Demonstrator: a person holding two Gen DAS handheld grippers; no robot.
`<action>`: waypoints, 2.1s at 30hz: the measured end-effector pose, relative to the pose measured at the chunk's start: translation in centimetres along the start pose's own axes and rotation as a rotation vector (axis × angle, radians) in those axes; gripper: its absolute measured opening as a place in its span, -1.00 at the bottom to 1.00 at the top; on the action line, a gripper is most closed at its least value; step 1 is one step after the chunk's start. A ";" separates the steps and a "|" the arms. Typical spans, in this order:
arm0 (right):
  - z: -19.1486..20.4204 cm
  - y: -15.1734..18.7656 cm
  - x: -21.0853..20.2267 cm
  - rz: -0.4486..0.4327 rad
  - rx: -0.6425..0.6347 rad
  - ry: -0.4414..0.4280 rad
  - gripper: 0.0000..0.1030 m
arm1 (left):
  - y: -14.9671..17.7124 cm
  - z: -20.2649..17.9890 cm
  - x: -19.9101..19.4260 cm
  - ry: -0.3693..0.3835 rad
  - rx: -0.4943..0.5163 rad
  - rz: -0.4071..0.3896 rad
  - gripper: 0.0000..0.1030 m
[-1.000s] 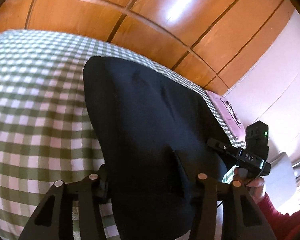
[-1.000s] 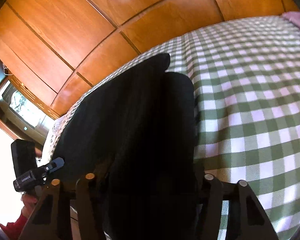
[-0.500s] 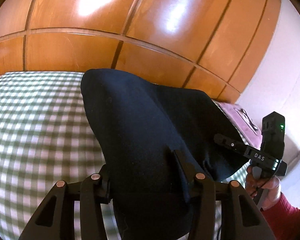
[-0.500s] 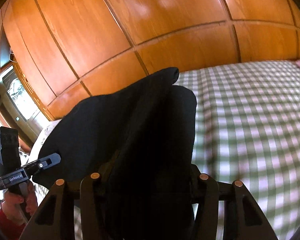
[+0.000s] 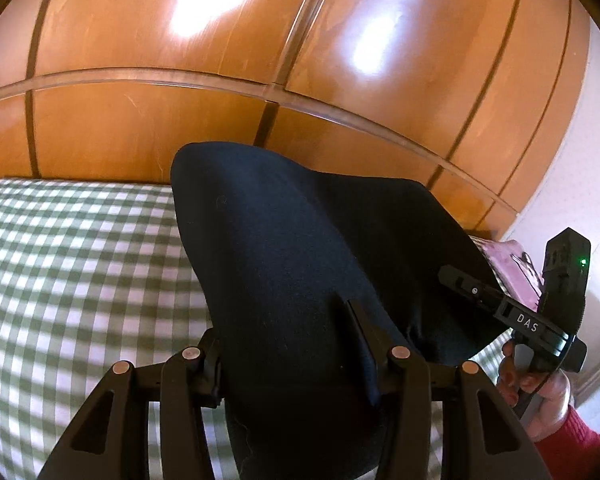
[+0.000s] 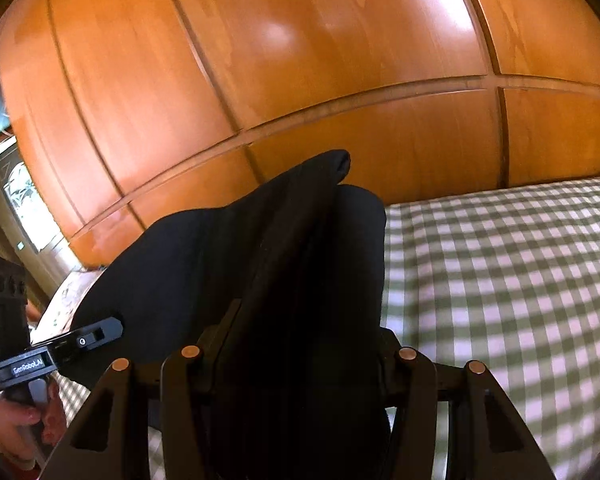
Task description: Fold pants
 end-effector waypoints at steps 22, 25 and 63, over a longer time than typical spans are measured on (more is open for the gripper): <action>-5.7 1.7 5.6 0.039 0.176 0.008 0.34 | 2.1 4.0 4.1 -0.009 -0.007 -0.071 0.47; -5.6 1.6 5.3 0.043 0.148 0.073 0.47 | 2.0 3.8 2.7 -0.093 0.002 -0.083 0.46; 3.3 14.5 -10.1 0.034 -0.033 0.347 0.98 | 14.8 -2.1 -11.6 -0.308 0.017 -0.120 0.46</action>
Point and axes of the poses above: each gripper's, at about its wrist camera, not at the fingertips, and x roughly the way its jaws point, z to its left, y to its underside, the point moved 10 cm from there along x, roughly the way its jaws point, and after that the axes turned 2 degrees about y, right-handed, at the moved point
